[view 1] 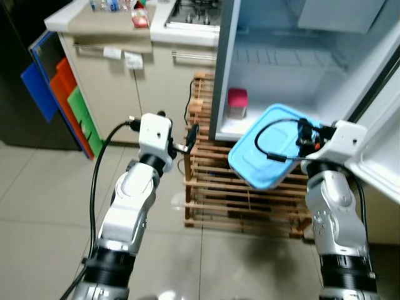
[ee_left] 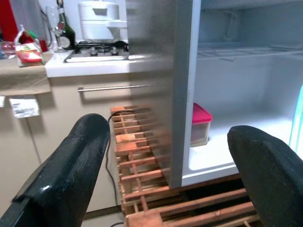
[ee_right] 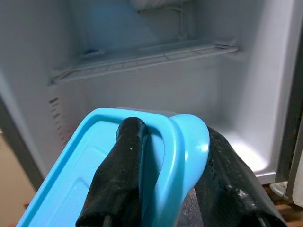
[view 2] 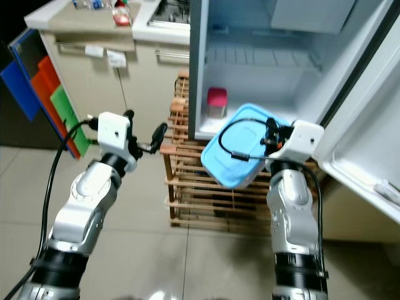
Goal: Restocking fridge
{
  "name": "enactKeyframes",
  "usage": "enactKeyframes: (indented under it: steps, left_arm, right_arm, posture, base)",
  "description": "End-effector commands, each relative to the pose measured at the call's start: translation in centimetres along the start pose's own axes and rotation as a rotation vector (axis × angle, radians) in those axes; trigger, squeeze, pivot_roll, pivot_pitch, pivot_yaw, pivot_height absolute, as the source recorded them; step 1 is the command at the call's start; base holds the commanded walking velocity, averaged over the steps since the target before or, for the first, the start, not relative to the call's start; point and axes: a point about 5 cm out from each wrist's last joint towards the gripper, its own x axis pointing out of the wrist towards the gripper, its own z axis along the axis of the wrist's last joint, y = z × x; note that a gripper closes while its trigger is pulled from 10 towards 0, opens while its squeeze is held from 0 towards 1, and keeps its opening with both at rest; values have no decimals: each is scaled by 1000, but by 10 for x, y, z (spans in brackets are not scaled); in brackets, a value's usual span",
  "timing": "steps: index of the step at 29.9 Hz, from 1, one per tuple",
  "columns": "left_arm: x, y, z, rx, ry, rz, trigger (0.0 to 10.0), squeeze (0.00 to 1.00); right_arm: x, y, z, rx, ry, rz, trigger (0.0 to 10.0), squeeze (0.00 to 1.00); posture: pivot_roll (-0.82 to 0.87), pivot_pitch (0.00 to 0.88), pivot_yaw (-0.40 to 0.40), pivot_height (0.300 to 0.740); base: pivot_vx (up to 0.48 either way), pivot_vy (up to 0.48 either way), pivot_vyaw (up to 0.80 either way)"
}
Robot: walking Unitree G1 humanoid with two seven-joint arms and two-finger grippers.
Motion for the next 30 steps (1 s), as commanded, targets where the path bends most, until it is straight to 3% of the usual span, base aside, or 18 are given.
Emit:
enactKeyframes:
  steps: [1, 10, 11, 13, 19, 21, 25, 30]
  left_arm:
    - [1, -2, 8, 18, -30, -11, 10000, 0]
    - [0, -5, 7, 14, -35, -46, 10000, 0]
    - [-1, -14, 11, 50, -53, -108, 10000, 0]
    - [-2, -19, 16, 40, -67, -131, 10000, 0]
    - [-4, -23, 30, 11, -114, -158, 10000, 0]
    - [-4, -31, 47, -40, -136, -261, 10000, 0]
    - [-6, -40, 54, -66, -95, -401, 10000, 0]
    - [-7, -45, 48, -90, -11, -446, 10000, 0]
  right_arm:
    - [5, 3, 11, -5, -48, 8, 0, 192]
    - [3, -1, 9, -19, -42, 3, 0, 196]
    - [3, -1, 10, -23, -44, 2, 0, 196]
    - [2, -1, 10, -28, -46, 2, 0, 196]
    - [1, -3, 10, -36, -48, -11, 0, 200]
    - [6, -6, 13, -48, -56, -17, 0, 200]
    - [17, -12, 14, -84, -69, -50, 0, 196]
    - [36, -6, 12, -97, -75, -65, 0, 192]
  posture:
    - [-59, 47, -32, 740]
    - [-66, 55, -30, 740]
    - [-66, 55, -30, 740]
    - [-68, 58, -29, 740]
    - [-70, 60, -31, 740]
    - [-62, 63, -31, 740]
    - [-31, 84, -19, 740]
    - [-1, 110, -1, 740]
  base:
    - [405, -255, 0]
    - [398, -264, 0]
    - [319, -356, 0]
    - [159, -178, 0]
    - [0, 0, 0]
    - [0, 0, 0]
    - [0, 0, 0]
    - [0, 0, 0]
